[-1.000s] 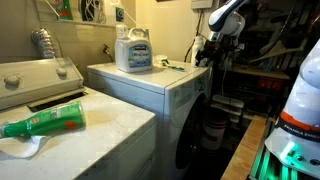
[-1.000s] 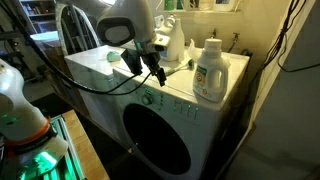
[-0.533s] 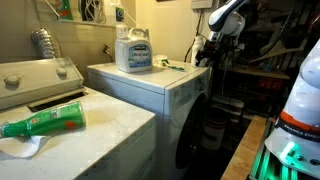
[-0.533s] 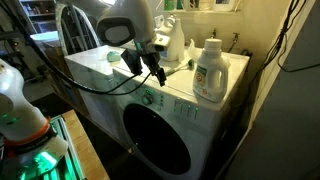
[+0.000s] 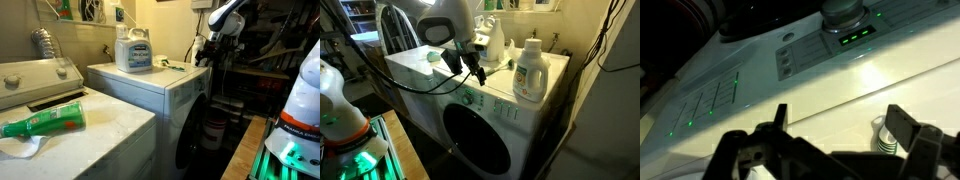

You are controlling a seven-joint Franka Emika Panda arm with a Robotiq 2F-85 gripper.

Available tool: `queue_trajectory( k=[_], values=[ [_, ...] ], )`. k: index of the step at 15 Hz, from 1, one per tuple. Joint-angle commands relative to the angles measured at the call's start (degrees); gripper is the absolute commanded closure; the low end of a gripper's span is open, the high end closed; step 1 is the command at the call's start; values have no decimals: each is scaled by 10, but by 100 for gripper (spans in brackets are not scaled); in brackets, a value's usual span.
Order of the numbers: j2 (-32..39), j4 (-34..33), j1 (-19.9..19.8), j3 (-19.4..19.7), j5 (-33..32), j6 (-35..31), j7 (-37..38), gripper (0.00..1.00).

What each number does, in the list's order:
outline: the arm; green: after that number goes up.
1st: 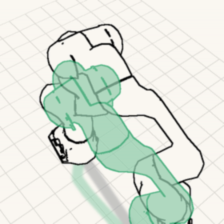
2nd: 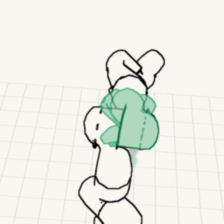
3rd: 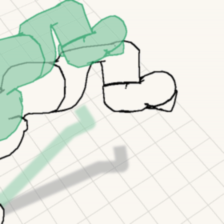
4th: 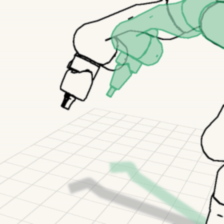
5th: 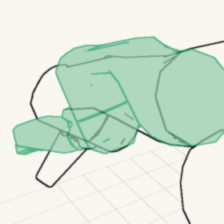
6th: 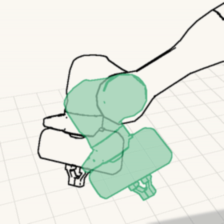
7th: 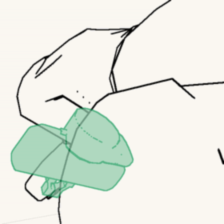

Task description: Use the brush to scrub the top of the washing machine.

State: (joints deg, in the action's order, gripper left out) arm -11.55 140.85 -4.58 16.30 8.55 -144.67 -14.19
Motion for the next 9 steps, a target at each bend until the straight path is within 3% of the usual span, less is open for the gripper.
queue_trajectory(
  k=[1,9],
  values=[
    [-5,-15,-1,-34,-18,-11,-6,0],
    [41,-108,14,-101,-56,-30,19,0]
  ],
)
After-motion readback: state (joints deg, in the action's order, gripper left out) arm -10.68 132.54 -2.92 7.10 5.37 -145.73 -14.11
